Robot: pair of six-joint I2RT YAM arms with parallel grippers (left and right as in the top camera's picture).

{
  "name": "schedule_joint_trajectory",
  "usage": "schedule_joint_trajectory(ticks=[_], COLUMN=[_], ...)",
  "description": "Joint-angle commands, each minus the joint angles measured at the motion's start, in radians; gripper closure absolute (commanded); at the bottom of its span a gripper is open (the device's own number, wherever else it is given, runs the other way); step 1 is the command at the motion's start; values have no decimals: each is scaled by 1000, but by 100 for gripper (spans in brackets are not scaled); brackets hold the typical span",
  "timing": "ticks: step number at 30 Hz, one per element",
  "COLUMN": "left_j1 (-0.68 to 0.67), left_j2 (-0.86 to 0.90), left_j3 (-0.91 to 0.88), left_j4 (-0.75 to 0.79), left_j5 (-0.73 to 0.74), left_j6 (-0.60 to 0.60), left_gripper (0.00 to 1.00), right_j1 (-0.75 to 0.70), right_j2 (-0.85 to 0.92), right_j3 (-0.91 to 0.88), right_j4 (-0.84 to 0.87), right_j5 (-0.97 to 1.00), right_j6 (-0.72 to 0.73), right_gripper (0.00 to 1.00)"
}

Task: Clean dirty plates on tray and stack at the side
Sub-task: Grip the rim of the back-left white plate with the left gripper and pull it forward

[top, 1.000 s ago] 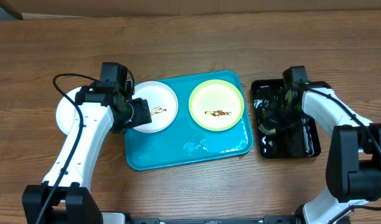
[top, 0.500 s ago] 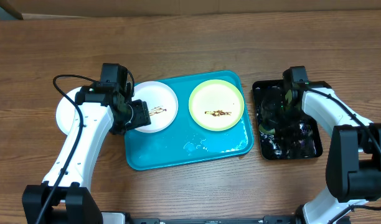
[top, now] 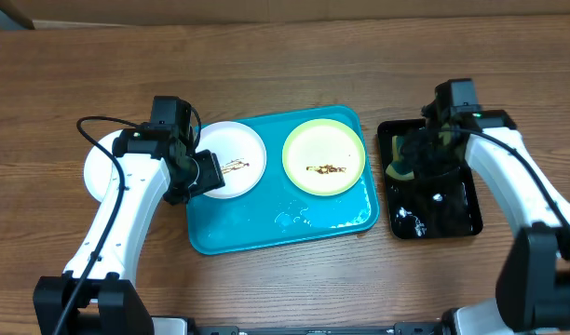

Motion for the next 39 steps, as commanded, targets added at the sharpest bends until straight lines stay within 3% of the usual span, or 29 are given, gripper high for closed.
schedule_joint_trajectory(ticks=[1,8,19,30,39], left_j1=[-6,-5,-5,25,49], left_j2=[-10,-10,82,267,343], left_j3=[-43,-44,-44,-45,-45], left_j4=[69,305,559,724,719], left_j5=[-19,-71,-66,-74,-29], left_j6=[61,366,501,513,491], left_gripper=[30,18,23,18,19], right_j1=[5,5,5,5,5], right_j2=[-33,-33,-33,-33,-33], right_j3=[21,19,19,13,-6], right_j4=[-53,-110,-120,-132,-130], right_j5=[62,92,92,92,92], right_j6=[-7,-7,-11,-11,-11], right_gripper=[96,96,96,96,96])
